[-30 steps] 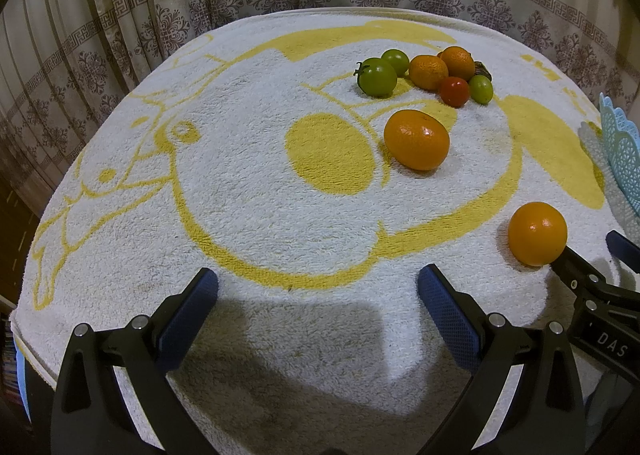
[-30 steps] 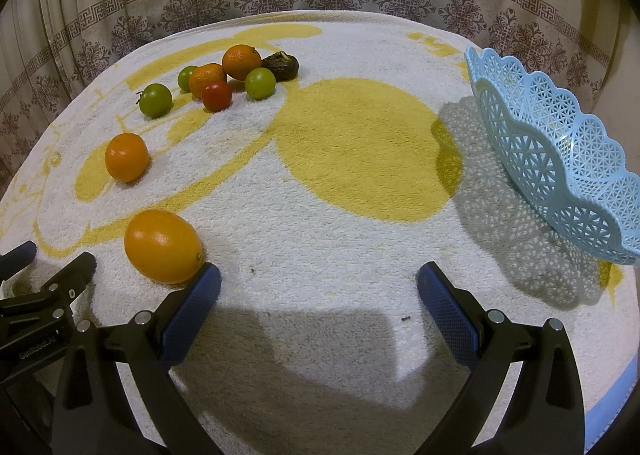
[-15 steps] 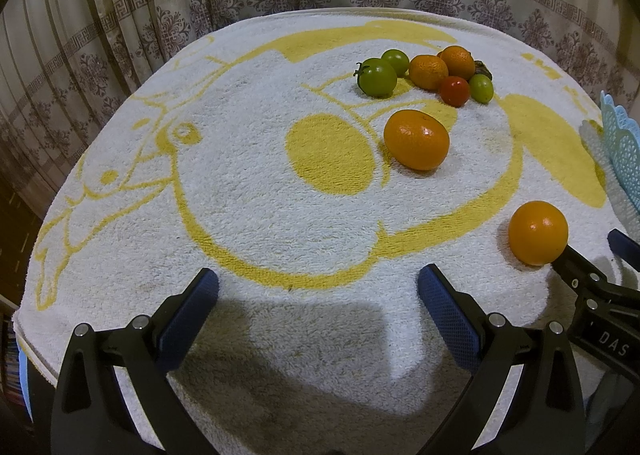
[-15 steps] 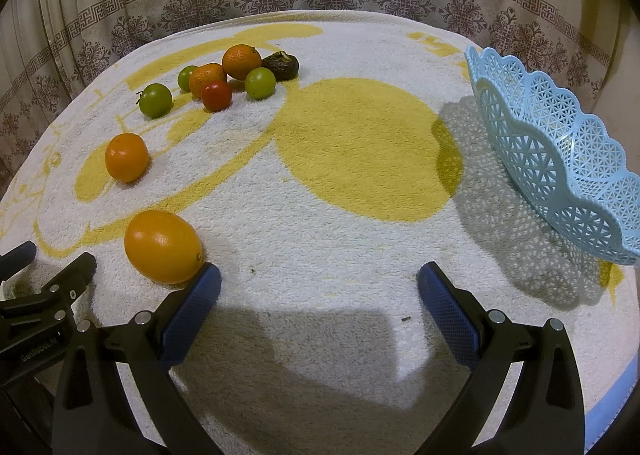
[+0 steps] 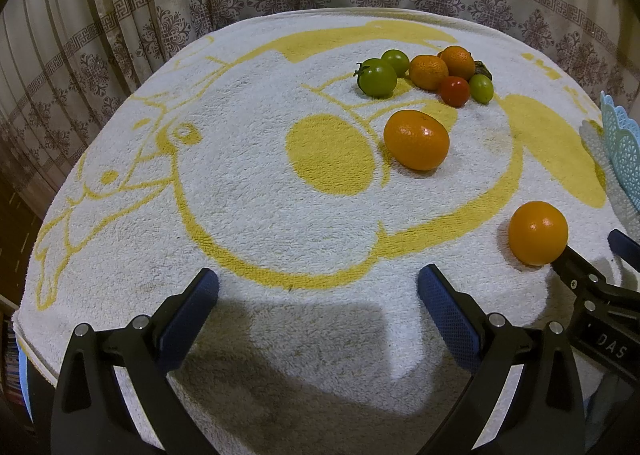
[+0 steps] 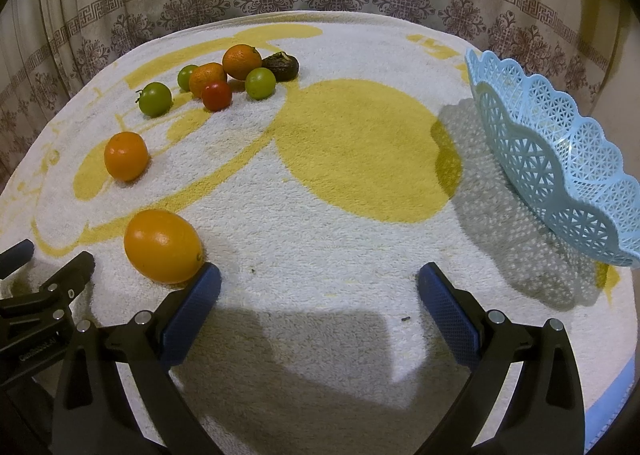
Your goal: Organize fruits
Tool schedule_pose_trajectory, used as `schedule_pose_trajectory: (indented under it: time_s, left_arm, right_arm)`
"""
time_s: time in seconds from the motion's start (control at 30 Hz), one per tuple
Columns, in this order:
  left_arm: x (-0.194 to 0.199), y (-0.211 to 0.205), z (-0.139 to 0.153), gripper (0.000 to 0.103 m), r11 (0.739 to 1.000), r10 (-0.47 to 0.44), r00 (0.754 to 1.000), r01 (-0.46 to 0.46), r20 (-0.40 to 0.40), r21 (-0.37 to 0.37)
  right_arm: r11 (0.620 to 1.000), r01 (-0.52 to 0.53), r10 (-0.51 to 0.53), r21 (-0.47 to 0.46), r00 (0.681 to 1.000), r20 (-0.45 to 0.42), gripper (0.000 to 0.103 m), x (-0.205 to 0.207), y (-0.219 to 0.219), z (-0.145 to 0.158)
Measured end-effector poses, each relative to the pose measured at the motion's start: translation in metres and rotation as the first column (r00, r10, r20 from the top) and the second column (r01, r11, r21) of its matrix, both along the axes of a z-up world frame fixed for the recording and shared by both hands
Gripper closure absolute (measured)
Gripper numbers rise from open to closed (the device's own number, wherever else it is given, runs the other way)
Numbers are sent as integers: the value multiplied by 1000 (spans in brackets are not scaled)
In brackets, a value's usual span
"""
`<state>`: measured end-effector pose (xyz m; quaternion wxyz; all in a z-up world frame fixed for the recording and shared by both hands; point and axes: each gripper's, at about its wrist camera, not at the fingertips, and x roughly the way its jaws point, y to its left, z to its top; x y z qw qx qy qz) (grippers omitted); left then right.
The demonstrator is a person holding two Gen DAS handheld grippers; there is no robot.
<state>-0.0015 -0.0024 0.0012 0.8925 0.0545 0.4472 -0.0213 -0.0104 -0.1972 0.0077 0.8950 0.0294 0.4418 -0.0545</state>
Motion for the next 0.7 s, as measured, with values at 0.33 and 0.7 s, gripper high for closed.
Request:
schedule_pose_trajectory:
  time_s: [0.33, 0.7]
  left_arm:
    - [0, 11, 13, 5, 999, 28, 999, -27, 36, -41]
    - [11, 31, 27, 5, 996, 69, 996, -66, 60, -58]
  right_arm:
    - [989, -104, 99, 109, 994, 50, 2, -10, 0, 14]
    - [952, -260, 255, 159, 965, 56, 26, 5, 39, 20]
